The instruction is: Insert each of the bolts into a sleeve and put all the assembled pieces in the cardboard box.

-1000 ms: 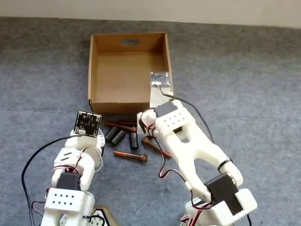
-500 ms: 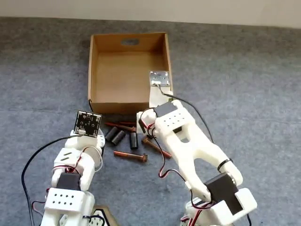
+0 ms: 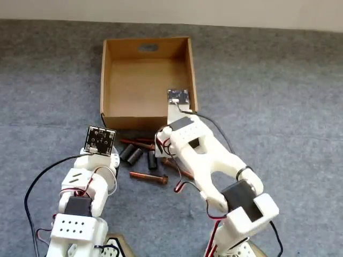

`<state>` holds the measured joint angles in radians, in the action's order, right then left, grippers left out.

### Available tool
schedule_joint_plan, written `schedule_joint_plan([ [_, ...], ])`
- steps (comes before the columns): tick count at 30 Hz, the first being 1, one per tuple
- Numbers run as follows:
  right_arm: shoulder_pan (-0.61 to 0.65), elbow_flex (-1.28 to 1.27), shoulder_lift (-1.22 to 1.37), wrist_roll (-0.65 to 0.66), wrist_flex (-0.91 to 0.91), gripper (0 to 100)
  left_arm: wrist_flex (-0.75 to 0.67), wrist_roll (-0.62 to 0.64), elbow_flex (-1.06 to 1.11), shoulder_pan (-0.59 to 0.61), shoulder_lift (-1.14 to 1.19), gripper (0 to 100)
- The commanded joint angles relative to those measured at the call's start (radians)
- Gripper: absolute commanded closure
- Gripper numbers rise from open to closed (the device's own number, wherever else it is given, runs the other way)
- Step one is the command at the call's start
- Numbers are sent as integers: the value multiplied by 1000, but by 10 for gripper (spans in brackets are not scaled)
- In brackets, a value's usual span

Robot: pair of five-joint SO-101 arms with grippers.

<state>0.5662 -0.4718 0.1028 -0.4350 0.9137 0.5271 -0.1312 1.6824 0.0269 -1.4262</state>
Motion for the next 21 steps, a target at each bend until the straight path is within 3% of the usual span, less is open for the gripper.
schedule_joint_plan([
  [1, 1, 41, 1, -9, -16, 828, -18, -5, 4, -16, -13, 989],
  [5, -19, 39, 1, -5, -12, 841, -18, -5, 4, -16, -13, 989],
  [10, -87, 39, -1, 6, -10, 994, -18, -5, 4, -16, -13, 989],
  [21, -193, -47, -180, 272, 137, 992, -20, -5, 4, -16, -13, 989],
])
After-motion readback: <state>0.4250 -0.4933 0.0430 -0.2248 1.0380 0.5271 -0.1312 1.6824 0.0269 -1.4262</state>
